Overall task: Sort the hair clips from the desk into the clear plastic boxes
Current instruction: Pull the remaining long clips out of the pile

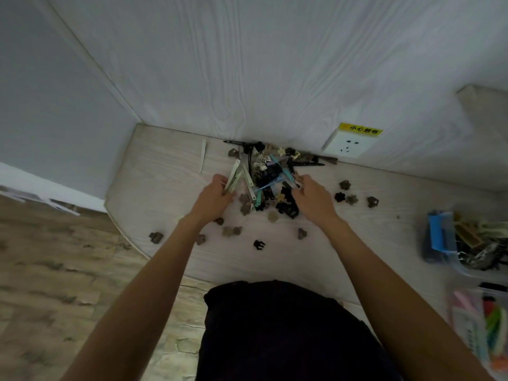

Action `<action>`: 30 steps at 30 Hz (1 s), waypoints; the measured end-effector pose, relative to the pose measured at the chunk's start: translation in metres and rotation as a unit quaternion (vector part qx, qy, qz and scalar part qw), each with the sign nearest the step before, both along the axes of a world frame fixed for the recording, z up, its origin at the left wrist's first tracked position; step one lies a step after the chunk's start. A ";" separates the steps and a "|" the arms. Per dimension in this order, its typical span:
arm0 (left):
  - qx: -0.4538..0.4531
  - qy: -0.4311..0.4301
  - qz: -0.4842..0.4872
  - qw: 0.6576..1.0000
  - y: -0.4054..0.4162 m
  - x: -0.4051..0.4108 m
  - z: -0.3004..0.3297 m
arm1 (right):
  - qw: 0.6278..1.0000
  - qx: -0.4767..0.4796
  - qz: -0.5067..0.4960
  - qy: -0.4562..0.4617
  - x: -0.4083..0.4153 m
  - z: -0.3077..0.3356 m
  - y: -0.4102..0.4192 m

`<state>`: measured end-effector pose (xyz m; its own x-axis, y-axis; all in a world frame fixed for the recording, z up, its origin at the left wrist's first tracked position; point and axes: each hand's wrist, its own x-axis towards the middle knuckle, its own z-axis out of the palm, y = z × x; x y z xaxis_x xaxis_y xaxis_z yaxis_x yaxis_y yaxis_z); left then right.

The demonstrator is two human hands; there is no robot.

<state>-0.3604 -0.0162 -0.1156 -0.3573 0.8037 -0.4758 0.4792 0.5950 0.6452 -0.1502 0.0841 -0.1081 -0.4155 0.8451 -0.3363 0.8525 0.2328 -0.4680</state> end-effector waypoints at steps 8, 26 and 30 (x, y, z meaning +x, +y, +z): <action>0.074 -0.068 0.059 0.993 0.013 -0.001 0.014 | 0.983 0.038 0.072 -0.164 -0.011 -0.008 0.012; 0.182 0.046 0.082 0.979 0.011 -0.006 0.024 | 0.999 0.014 -0.028 -0.031 -0.020 0.006 0.037; 0.172 0.047 0.143 0.974 0.016 -0.016 0.031 | 0.997 -0.003 -0.006 -0.079 -0.029 -0.008 0.035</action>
